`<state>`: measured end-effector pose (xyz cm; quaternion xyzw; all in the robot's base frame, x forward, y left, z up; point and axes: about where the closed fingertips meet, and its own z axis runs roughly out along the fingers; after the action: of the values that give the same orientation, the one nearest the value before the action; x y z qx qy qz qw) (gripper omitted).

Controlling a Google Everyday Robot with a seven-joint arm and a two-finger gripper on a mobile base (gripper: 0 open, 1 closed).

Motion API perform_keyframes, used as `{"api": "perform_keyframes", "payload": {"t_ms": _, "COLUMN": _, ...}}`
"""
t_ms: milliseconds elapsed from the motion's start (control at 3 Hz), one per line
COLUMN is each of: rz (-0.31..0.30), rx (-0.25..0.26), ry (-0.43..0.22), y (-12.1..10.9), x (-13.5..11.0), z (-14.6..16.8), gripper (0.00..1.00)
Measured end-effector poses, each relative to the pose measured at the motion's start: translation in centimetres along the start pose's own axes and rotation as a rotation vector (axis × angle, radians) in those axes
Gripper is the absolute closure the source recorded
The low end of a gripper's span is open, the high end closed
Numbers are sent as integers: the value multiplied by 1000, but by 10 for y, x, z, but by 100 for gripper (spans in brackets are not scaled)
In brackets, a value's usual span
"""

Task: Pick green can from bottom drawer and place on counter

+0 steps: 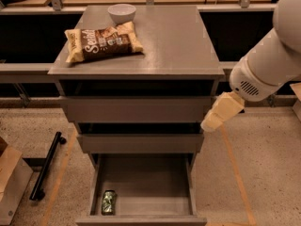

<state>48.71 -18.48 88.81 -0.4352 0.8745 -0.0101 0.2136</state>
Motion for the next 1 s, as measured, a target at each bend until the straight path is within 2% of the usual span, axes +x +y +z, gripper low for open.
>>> {"api": "perform_keyframes", "payload": {"t_ms": 333, "rz": 125, "rx": -52, "ry": 23, "y": 13, "x": -12, "z": 57, "gripper": 0}}
{"api": "perform_keyframes", "payload": {"t_ms": 667, "rz": 216, "rx": -54, "ry": 27, "y": 13, "x": -12, "z": 59, "gripper": 0}}
{"api": "perform_keyframes", "payload": {"t_ms": 1000, "rz": 216, "rx": -54, "ry": 27, "y": 13, "x": -12, "z": 59, "gripper": 0}}
